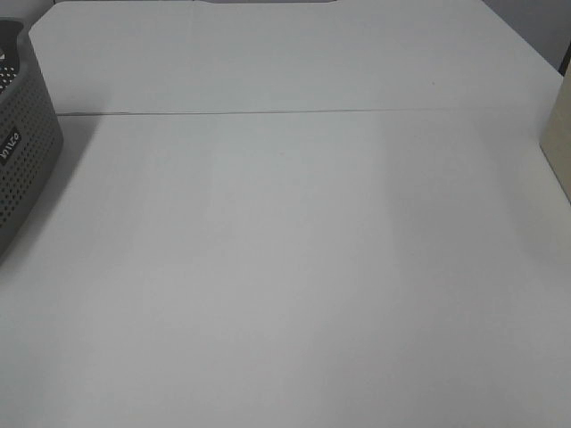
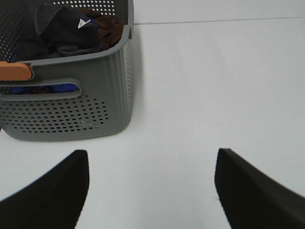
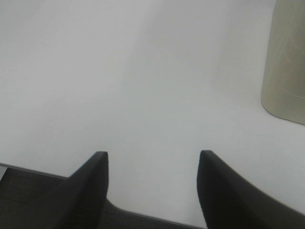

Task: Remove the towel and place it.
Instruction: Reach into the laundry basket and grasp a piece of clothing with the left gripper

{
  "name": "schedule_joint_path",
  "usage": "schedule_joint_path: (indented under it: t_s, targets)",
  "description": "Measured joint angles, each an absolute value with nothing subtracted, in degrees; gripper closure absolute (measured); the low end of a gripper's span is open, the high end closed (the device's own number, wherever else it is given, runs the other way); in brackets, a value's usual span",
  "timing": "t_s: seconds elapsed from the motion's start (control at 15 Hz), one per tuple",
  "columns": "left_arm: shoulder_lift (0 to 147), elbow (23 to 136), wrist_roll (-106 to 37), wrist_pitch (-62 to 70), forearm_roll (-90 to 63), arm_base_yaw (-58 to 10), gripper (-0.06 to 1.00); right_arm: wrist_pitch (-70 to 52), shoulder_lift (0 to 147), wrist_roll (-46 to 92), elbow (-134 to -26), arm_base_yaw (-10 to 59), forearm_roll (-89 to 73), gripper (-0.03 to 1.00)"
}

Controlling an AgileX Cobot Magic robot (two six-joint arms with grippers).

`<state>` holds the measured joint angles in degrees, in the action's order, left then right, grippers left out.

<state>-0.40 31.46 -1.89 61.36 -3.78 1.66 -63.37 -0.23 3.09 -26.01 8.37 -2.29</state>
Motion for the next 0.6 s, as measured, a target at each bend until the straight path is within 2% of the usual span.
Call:
schedule_joint_path:
  t_s: [0.27, 0.6]
  targets:
    - [-0.1, 33.7, -1.9, 61.4, 1.0, 1.7, 0.25, -63.4, -0.2, 3.1, -26.0, 8.4, -2.2, 0.42]
    - [10.8, 38.8, -1.9, 61.4, 4.7, 1.7, 0.25, -63.4, -0.2, 3.1, -26.0, 8.4, -2.1, 0.42]
